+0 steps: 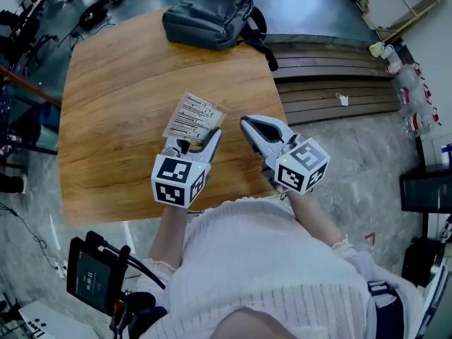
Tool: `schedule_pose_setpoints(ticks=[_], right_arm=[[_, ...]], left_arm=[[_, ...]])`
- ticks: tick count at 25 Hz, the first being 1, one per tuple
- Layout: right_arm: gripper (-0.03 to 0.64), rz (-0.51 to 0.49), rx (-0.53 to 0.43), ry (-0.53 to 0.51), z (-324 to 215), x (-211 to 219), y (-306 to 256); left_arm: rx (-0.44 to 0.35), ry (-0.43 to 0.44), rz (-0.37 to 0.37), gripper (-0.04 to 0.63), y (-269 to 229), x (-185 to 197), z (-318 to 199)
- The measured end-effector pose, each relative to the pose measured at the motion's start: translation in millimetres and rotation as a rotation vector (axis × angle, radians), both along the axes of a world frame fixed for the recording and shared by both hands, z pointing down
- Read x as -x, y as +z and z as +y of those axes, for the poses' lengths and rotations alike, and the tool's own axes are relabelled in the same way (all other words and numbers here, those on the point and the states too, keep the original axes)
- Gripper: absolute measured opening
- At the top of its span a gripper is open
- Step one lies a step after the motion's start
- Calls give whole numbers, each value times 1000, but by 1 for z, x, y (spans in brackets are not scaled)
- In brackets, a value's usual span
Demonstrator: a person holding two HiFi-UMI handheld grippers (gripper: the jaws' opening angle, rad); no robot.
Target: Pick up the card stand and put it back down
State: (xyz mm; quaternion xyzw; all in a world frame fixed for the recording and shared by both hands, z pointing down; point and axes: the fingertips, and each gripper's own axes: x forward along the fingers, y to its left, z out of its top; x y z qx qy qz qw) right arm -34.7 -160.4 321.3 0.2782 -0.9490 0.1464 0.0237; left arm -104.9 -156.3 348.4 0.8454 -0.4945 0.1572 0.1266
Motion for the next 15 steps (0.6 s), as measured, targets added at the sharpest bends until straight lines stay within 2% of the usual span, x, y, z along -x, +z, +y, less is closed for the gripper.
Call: schedule_pose_setpoints(ticks=[10, 15], right_arm=[[-4, 23, 32, 6, 8, -3, 11], [-4, 37, 68, -8, 11, -1, 17]], left_arm=[[22, 32, -31, 190, 10, -2, 2], [60, 34, -63, 190, 23, 1, 0]])
